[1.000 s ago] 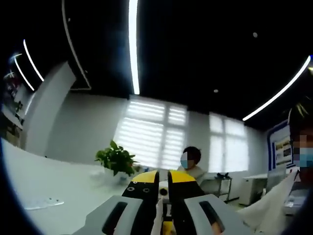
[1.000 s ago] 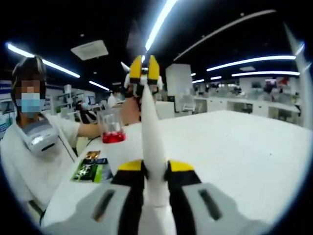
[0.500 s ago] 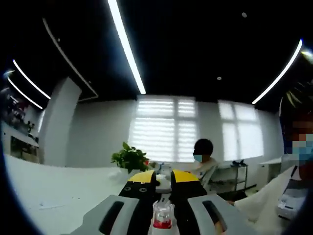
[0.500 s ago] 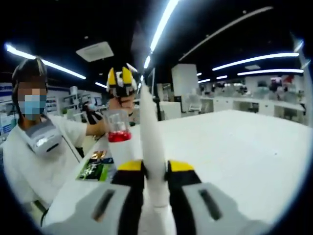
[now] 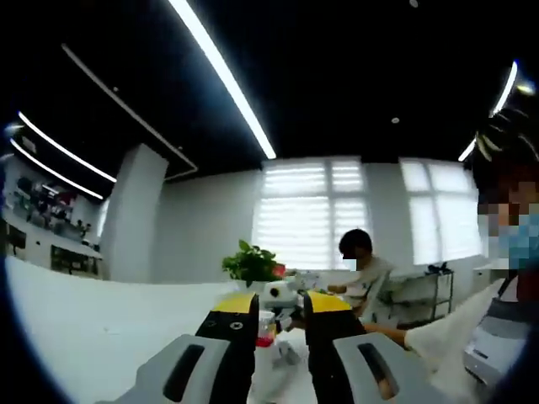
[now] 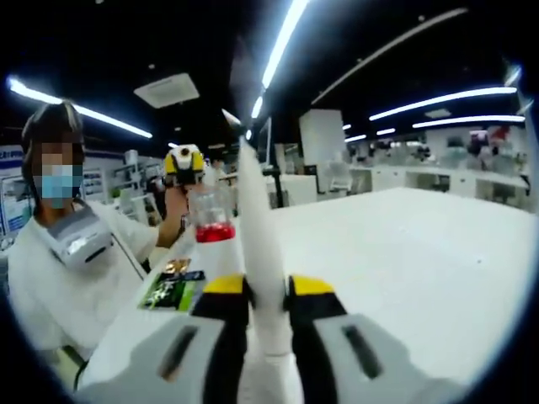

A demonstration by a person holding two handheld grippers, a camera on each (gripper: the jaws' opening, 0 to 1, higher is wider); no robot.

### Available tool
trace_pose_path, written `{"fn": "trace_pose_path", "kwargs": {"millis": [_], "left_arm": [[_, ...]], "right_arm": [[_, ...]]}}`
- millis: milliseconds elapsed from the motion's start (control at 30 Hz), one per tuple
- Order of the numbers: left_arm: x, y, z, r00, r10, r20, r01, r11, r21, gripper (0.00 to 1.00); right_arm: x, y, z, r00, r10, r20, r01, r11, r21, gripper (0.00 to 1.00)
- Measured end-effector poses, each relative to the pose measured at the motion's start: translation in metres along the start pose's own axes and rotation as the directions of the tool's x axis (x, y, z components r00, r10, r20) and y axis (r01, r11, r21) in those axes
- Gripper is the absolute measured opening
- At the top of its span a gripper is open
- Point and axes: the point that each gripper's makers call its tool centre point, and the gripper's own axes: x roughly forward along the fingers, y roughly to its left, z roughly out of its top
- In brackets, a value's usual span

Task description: Arrange the skincare products in the storage area until every visible bottle or jar stands upright without overlapping.

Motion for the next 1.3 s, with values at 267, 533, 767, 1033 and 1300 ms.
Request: {"fn": "trace_pose_path", "kwargs": {"millis": [267, 533, 767, 1033, 1300], "left_arm": [[-0.03, -0.017, -0.012, 0.994, 0.089, 0.068, -0.095, 0.992, 0.089, 0.32], [-0.059, 0.002, -0.037, 0.983, 0.167, 0.073, -0.17, 0.984, 0.048, 0.42], [-0.067, 0.008, -0.06, 0.984, 0.173, 0.027, -0.175, 0.983, 0.051, 0.49], [-0.073, 0.017, -0.07, 0.972, 0.234, 0.009, -0.234, 0.963, 0.136, 0.58], [-0.087, 0.024, -0.082, 0.953, 0.303, -0.017, -0.295, 0.937, 0.185, 0.66]], "right_arm": [[0.002, 0.005, -0.001, 1.0, 0.005, 0.001, -0.005, 1.0, 0.002, 0.18], [0.003, 0.013, -0.002, 1.0, 0.022, 0.017, -0.022, 1.0, 0.003, 0.18], [0.004, 0.018, -0.002, 0.999, 0.05, 0.023, -0.05, 0.999, 0.008, 0.18], [-0.001, 0.029, -0.003, 0.997, 0.06, 0.049, -0.061, 0.998, 0.007, 0.18], [-0.003, 0.042, -0.005, 0.995, 0.068, 0.078, -0.068, 0.998, -0.002, 0.18]]}}
